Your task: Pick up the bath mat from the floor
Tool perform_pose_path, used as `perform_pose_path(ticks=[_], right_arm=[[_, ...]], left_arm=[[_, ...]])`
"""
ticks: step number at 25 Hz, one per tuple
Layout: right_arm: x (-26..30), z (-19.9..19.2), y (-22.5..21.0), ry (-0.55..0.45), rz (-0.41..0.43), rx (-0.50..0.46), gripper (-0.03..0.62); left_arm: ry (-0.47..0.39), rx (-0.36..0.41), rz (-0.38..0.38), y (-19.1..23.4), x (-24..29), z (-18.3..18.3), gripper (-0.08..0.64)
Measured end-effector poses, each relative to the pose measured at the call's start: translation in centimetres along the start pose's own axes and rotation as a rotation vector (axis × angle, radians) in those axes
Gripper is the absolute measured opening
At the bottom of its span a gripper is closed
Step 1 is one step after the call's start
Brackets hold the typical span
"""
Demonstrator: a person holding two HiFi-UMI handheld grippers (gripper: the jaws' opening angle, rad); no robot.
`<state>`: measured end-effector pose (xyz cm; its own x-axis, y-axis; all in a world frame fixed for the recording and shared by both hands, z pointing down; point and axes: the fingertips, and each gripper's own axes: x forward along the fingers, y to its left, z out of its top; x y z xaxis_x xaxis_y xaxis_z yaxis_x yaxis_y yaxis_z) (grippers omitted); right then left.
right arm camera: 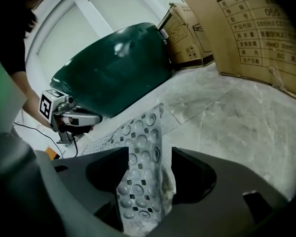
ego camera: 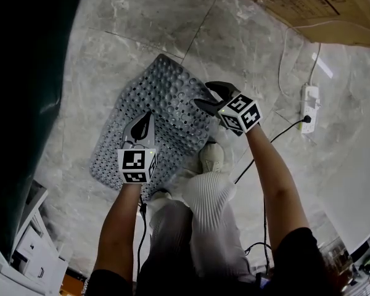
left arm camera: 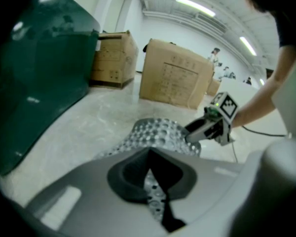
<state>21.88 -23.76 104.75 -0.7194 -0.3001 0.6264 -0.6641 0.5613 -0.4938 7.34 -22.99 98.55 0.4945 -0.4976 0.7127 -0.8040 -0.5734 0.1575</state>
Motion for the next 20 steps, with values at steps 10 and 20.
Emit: perform_pose_path(ticks=[10, 20], right_arm=[[2.9, -1.3, 2.6, 0.129, 0.206, -0.007, 0.264], [0.0, -0.4, 3.3, 0.131, 0.072, -0.021, 0.077]], left_arm=[[-0.004, 0.001, 0.010, 1.4, 0.3, -0.8, 0.005], [0.011, 0.001, -0.023, 0.0, -2.4, -0.9, 0.005]])
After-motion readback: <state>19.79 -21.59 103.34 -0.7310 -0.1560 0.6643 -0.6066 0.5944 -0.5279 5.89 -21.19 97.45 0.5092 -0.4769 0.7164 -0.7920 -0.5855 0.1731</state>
